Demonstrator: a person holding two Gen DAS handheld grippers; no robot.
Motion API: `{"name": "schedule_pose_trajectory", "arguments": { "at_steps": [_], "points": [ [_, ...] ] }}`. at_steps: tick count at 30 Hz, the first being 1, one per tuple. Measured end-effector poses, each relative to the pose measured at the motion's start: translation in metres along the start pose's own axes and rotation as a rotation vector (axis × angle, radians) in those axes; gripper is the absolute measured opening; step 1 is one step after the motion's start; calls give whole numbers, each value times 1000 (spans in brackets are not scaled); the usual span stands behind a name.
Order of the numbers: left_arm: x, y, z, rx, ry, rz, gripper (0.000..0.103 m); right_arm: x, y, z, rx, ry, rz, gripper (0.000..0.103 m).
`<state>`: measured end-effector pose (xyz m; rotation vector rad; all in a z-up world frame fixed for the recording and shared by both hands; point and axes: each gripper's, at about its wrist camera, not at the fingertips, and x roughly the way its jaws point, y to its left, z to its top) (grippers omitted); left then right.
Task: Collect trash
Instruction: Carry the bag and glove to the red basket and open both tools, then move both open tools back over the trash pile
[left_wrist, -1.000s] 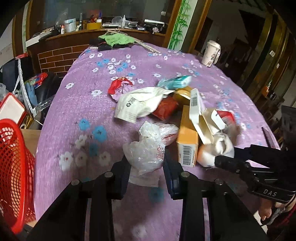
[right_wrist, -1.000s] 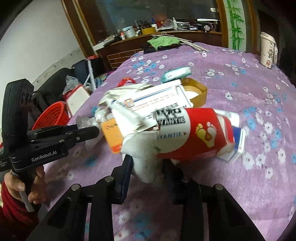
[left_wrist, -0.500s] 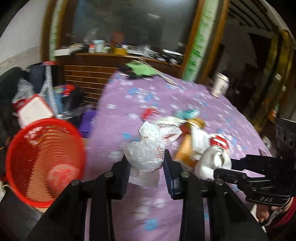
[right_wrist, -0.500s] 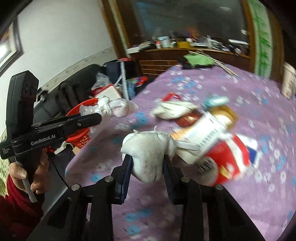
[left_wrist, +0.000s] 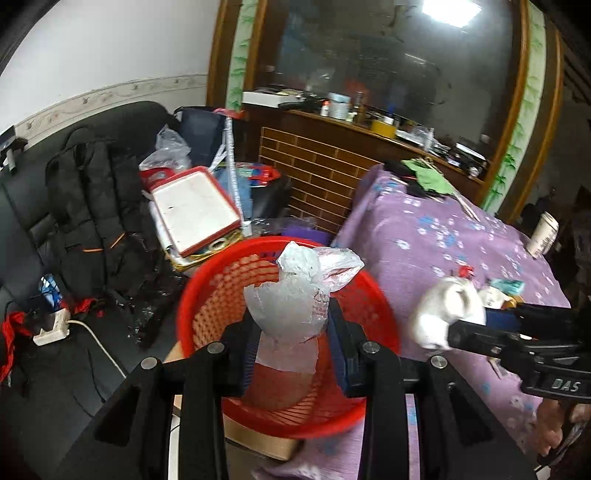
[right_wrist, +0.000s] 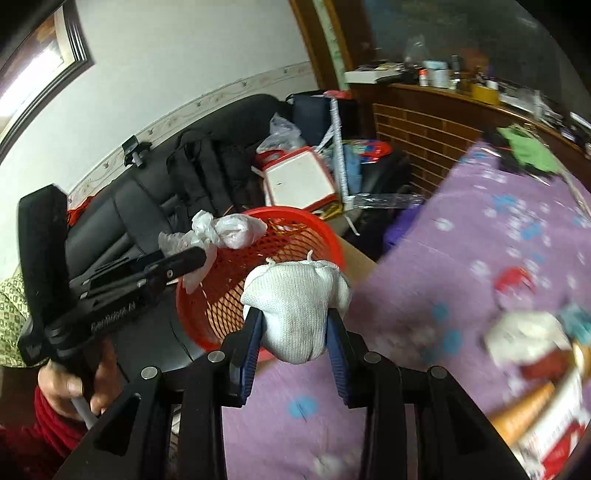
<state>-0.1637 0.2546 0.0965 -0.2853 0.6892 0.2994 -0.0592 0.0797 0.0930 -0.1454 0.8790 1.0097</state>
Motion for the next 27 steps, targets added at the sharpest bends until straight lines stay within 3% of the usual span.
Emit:
{"name": "schedule_pose_trajectory", "arguments": {
  "at_steps": [4, 6, 8, 10, 17, 27],
  "points": [
    [12, 11, 1, -6, 9, 32, 37, 34, 8, 18, 9, 18, -2, 41],
    [14, 13, -1, 3, 8, 45, 44, 44, 9, 23, 12, 21, -7, 53],
    [13, 13, -3, 3, -2, 39, 64, 45, 7, 26, 22, 8, -15, 64],
    [11, 11, -2, 11, -16, 48, 66, 37, 5, 24, 31, -8, -18, 64],
    [-9, -26, -7, 72, -42, -22, 72, -21, -21, -10, 78, -64, -90, 65],
    [-16, -139, -33, 236, 0, -196, 74, -132, -83, -94, 252, -188, -197, 71]
  ]
}}
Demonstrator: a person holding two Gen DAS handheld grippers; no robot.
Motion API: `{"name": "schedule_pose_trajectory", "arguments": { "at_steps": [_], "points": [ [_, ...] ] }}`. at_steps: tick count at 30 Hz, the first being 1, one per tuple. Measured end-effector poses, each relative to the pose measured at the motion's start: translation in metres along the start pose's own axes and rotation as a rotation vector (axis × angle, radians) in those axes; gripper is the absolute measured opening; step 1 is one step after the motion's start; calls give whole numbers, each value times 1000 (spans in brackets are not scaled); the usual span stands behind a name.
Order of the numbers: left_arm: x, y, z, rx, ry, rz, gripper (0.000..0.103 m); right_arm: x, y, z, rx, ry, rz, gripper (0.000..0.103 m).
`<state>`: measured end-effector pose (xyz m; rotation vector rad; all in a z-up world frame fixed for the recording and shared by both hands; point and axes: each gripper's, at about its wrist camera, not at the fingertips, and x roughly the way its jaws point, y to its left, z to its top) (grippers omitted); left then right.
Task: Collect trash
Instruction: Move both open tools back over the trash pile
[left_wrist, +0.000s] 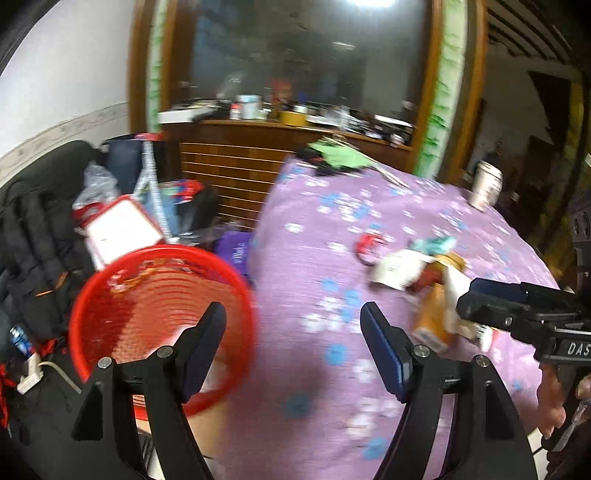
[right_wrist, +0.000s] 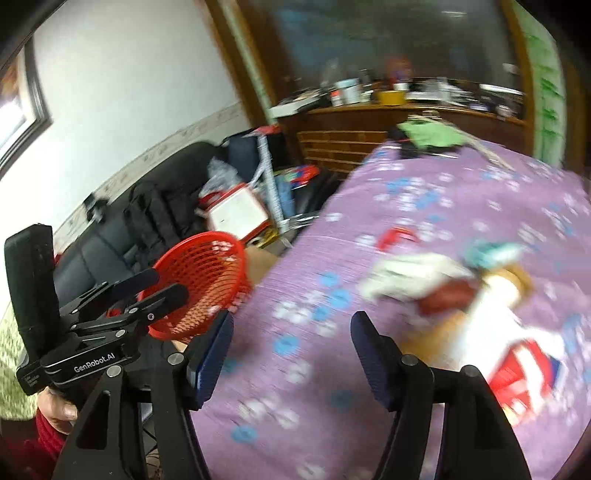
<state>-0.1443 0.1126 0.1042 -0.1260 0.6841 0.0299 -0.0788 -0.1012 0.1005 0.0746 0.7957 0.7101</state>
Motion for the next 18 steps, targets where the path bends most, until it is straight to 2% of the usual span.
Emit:
{"name": "schedule_pose_trajectory", "arguments": {
  "at_steps": [4, 9, 18],
  "points": [
    [12, -40, -5, 63, 31, -46, 74, -31, -43, -21, 88, -30, -50, 72],
    [22, -78, -10, 124, 65, -91, 74, -51, -86, -47, 179, -25, -102, 72],
    [38, -124, -14, 191, 117, -165, 74, -52, -131, -78, 319, 3, -142, 72]
  ]
}}
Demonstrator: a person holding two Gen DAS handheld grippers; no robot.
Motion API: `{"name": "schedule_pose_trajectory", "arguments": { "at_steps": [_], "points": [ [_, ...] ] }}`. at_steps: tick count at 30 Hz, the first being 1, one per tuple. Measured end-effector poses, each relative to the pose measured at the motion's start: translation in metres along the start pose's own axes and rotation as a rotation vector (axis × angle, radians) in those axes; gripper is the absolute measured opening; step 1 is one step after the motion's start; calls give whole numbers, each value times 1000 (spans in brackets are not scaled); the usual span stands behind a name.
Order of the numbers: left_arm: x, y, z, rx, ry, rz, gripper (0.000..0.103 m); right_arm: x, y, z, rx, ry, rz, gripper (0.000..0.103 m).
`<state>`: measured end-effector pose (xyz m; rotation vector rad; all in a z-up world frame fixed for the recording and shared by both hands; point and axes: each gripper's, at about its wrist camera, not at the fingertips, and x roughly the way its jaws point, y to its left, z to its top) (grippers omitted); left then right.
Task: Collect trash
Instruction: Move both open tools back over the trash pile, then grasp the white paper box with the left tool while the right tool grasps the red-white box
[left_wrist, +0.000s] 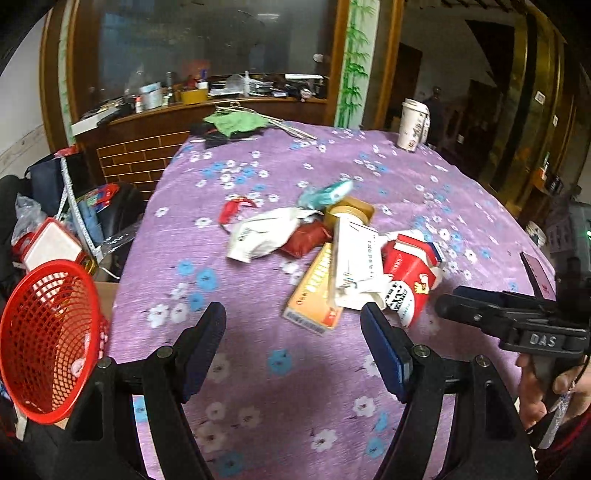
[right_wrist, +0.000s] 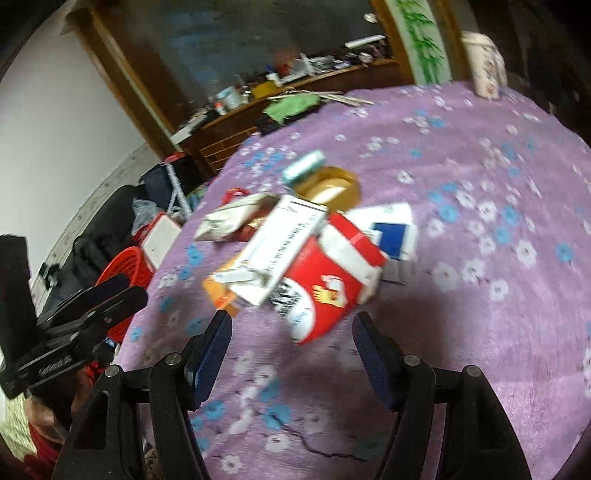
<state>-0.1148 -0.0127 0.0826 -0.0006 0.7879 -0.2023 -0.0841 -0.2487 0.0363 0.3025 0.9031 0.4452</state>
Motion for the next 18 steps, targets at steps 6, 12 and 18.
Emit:
{"name": "schedule_pose_trajectory", "arguments": {
  "at_steps": [6, 12, 18],
  "points": [
    [11, -1, 6, 4, 21, -26, 74, 25, -26, 9, 148, 38, 1, 72],
    [22, 7, 15, -27, 49, -51, 74, 47, -25, 19, 162, 33, 36, 51],
    [29, 8, 20, -41, 61, -80, 74, 38, -9, 19, 68, -14, 75, 20]
  ]
}}
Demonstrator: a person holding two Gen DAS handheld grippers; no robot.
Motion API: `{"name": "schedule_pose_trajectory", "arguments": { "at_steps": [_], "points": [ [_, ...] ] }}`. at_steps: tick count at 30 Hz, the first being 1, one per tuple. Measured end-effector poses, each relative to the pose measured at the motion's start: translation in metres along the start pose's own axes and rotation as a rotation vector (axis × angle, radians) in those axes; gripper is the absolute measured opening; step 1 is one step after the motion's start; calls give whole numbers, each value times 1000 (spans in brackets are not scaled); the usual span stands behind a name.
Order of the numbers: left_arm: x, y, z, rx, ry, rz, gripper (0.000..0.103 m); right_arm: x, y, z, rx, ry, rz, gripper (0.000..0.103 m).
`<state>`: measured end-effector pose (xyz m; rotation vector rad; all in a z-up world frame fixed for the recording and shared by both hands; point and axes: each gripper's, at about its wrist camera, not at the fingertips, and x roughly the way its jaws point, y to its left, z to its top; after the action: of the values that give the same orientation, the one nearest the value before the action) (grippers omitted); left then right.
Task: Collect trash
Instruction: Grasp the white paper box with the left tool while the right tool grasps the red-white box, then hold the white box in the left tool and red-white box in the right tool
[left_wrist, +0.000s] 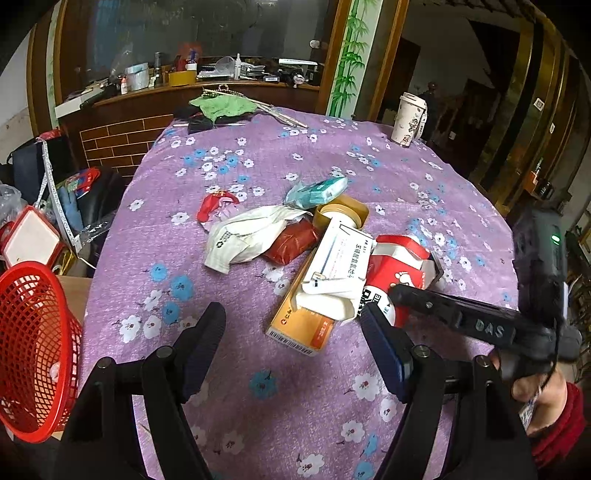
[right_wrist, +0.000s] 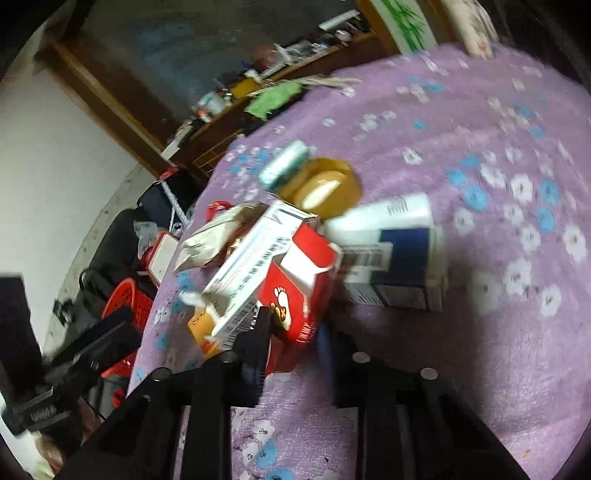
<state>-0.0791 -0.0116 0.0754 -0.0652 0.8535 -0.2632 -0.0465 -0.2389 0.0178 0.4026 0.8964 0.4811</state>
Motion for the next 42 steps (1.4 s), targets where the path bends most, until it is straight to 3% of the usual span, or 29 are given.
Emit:
{"name": "schedule_pose_trajectory", "arguments": {
  "at_steps": [2, 7, 10, 17, 23, 24, 26, 27, 29, 37, 42],
  "points": [
    [4, -3, 3, 0, 5, -8, 74, -10, 4, -2, -32, -35, -17, 16],
    [16, -19, 10, 32, 29, -31, 75, -38, -2, -5, -45, -99, -32, 15],
    [27, -34, 10, 83, 32, -5, 82, -51, -6, -5, -46, -126, -45, 15],
    [70, -53, 17, 149, 96, 104, 83, -61, -8, -9, -50, -126, -41, 15],
    [101, -49, 23, 131, 158, 96, 82, -60, -9, -14, -43, -110, -25, 15],
    [102, -48, 23, 120, 157, 81, 79, -60, -9, -15, -42, -110, -24, 15],
    [102, -45, 21, 98, 147, 67, 54, -61, -9, -17, -44, -111, -23, 15],
    [100, -43, 20, 87, 143, 52, 52, -61, -9, -17, -44, -109, -23, 15],
    [94, -40, 19, 65, 121, 17, 52, -61, -8, -17, -45, -108, -26, 15],
    [42, -43, 5, 75, -25, 28, 49, -58, 7, -22, -86, -106, -31, 15],
    [23, -36, -9, 52, -41, 29, 49, -52, 19, -27, -115, -88, -18, 15]
  ]
}}
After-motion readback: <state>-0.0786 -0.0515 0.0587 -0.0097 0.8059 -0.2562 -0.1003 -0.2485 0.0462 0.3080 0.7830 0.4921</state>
